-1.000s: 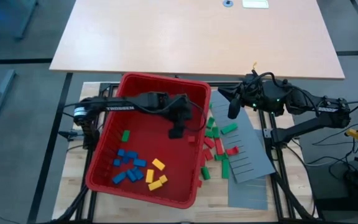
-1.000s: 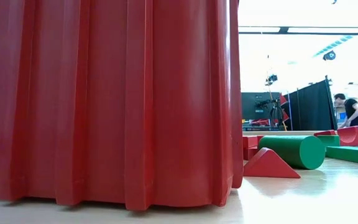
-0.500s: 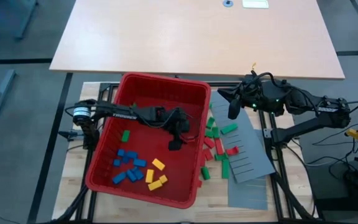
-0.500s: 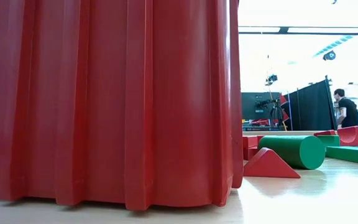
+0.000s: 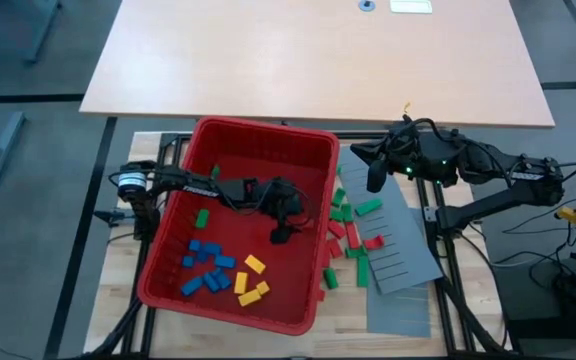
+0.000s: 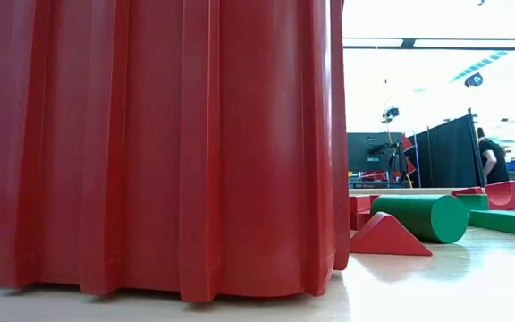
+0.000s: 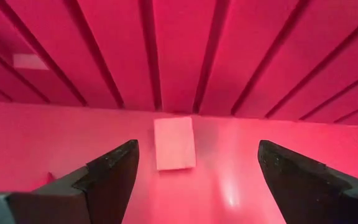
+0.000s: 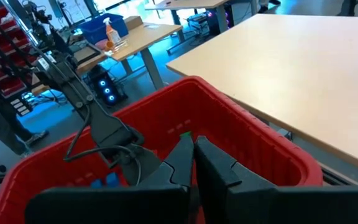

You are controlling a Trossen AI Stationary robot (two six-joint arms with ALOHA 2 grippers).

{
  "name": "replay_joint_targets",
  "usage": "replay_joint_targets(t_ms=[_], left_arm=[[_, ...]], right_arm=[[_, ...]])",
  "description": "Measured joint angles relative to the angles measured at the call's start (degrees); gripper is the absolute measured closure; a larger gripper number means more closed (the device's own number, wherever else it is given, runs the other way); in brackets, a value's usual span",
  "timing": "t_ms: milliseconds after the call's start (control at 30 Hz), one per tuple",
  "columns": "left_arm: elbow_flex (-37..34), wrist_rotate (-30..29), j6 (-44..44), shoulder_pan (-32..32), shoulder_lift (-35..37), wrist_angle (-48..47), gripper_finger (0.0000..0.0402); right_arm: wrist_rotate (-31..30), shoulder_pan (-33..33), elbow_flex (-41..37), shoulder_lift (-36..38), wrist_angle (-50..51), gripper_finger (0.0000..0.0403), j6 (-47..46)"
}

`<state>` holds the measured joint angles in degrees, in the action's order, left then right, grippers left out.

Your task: Sort blocks

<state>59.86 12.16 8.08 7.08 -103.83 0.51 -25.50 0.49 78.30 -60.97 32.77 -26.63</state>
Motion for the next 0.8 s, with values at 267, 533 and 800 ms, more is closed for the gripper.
replay_joint_targets(t_ms=[267,533,800], left_arm=[[-0.92,0.02,0.04,1.28,-0.05,3.07,0.0087],[-1.77,2.43,0.41,1.85,-0.07,3.18,0.0088],[-1.90,3.02,1.48,1.83,-0.87,3.91,0.0088]], right_arm=[[0.00,0.00,0.00,0.00,-0.02,0.0403,-0.53],[0.00,0.00,0.00,0.00,-0.02,0.0403,-0.46],[0.00,-0.02,0.00,0.00,-0.02,0.0403,-0.42]])
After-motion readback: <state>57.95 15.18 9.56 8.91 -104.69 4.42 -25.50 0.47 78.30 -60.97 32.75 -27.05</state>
